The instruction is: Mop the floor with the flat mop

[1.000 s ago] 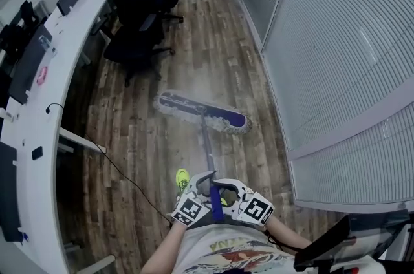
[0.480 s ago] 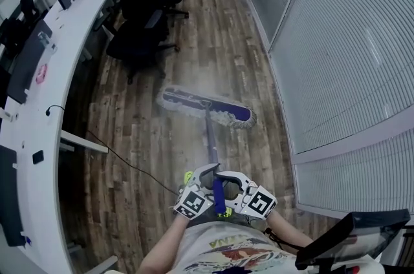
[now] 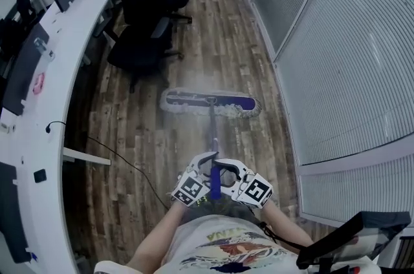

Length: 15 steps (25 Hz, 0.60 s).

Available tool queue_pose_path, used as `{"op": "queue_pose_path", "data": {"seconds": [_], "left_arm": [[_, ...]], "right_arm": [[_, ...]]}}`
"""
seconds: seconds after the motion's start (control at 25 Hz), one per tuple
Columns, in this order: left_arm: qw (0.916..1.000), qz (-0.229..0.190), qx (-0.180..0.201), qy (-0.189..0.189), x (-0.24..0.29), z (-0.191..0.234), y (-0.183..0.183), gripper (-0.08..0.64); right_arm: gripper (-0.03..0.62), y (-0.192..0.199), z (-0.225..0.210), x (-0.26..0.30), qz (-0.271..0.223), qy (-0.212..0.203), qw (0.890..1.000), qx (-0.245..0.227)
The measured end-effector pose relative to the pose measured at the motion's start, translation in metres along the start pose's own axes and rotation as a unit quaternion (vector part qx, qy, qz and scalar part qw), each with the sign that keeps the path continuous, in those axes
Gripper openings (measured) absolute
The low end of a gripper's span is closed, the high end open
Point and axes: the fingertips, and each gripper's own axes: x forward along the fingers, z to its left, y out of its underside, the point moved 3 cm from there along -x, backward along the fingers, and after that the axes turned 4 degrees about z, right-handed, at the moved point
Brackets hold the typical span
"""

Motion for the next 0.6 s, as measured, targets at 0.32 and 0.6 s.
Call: {"op": "queue_pose_path", "data": {"seconds": [0.32,0.6], "left_arm": [[0.9998,0.004,0.008,0.016,0.021,0.091,0.0,0.193],[0.9999,0.011,0.003,0.001,0.068,0.192,-0.015,0.193]], "right_arm": [[0.253,-0.015,-0.074,0.053,-0.001,0.0,1.0,0.005],[0.253,-0.033,-0.178,0.09,-0.006,-0.022,1.0,-0.002]]}}
